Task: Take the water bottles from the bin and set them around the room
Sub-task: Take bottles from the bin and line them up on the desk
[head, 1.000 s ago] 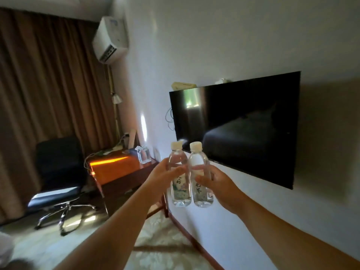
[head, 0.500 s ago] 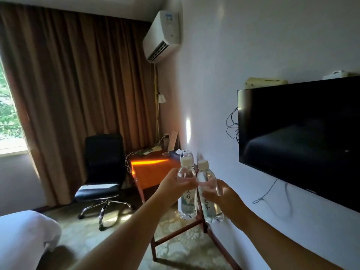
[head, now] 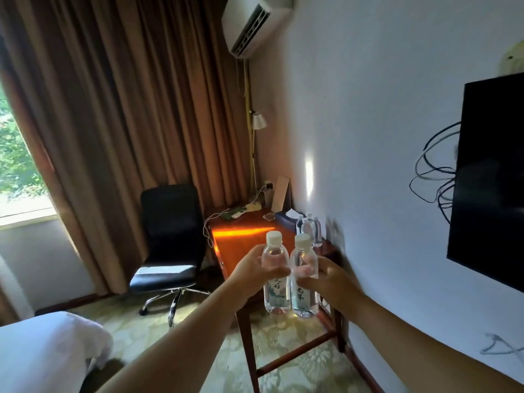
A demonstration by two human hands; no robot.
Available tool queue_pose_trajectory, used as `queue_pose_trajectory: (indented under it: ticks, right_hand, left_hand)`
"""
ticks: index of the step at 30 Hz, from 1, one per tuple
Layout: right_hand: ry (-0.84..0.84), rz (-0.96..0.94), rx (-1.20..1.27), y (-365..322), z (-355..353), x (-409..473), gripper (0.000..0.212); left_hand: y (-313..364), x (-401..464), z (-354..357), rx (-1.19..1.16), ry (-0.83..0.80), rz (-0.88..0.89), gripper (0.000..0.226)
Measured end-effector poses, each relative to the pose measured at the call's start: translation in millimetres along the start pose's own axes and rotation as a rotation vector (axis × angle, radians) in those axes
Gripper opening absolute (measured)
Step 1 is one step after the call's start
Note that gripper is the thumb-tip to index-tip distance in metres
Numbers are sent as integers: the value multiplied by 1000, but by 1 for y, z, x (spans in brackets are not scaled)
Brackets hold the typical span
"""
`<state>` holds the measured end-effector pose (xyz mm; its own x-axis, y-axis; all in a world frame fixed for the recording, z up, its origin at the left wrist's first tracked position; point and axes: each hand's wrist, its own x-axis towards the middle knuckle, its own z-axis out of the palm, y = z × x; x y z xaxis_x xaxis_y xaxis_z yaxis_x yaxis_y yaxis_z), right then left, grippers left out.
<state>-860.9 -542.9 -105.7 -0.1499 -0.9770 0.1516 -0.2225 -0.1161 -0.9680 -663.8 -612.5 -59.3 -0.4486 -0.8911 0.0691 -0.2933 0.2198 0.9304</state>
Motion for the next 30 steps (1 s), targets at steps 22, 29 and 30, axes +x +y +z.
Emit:
queue_pose_trajectory:
  ticks: [22,29,30]
  right_hand:
    - [335,199,-125,108,39,356,43]
    - [429,309,-99,184,13,456,47]
    - [437,328,-96,196,9,469,47]
  left_hand:
    - [-131,418,-85,144,-294,17,45]
    - [-176,546,-54,199,-352,6,45]
    - [-182,563,-49,214,-369,-2,48]
